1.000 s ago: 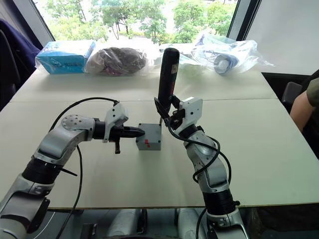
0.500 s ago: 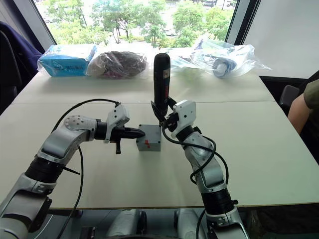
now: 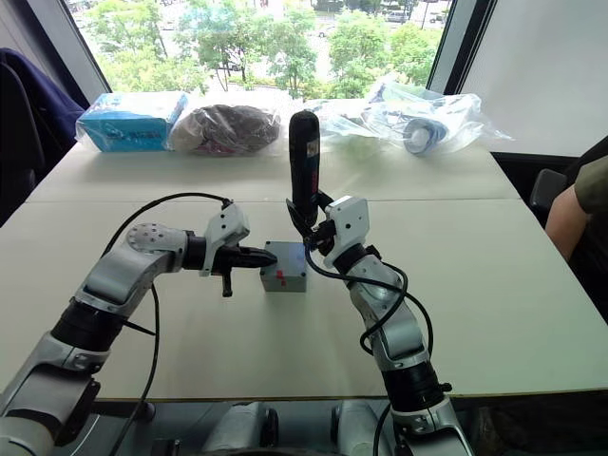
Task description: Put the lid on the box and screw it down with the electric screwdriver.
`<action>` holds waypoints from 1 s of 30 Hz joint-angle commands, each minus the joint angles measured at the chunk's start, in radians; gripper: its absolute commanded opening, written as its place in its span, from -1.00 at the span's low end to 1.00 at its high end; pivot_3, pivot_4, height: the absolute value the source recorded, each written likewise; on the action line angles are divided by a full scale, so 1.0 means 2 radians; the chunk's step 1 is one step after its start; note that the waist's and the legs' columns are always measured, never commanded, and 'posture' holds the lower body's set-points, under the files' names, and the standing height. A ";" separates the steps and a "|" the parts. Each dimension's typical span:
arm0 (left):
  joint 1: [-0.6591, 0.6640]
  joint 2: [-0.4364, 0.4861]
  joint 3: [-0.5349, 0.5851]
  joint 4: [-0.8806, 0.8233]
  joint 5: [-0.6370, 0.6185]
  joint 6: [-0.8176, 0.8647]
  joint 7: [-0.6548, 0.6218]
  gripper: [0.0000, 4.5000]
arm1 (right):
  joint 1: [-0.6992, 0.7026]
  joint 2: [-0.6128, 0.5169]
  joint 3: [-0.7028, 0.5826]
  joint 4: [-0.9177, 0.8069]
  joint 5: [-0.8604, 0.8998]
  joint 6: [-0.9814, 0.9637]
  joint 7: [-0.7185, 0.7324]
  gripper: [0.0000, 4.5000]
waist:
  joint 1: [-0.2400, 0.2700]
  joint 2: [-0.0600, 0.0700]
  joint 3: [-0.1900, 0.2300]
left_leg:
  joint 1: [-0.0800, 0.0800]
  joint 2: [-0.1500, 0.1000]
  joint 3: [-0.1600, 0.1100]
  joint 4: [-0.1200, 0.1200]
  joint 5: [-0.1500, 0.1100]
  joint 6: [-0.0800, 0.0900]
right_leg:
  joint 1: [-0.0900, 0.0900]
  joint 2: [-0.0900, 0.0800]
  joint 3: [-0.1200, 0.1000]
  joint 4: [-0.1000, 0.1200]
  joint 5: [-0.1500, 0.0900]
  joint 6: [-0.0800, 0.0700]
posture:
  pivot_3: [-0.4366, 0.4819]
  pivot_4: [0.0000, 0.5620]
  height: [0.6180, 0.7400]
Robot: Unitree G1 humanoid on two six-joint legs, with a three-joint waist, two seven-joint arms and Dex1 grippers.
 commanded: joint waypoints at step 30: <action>-0.049 -0.072 0.135 -0.010 -0.115 0.100 0.064 -1.00 | -0.276 -0.113 -0.344 -0.124 0.379 0.533 -0.182 -0.20 | -0.001 0.005 0.010 | -0.017 -0.001 0.000 0.000 0.001 0.000 | -0.016 -0.002 -0.002 -0.001 0.004 0.001 | -0.05 -0.47 1.00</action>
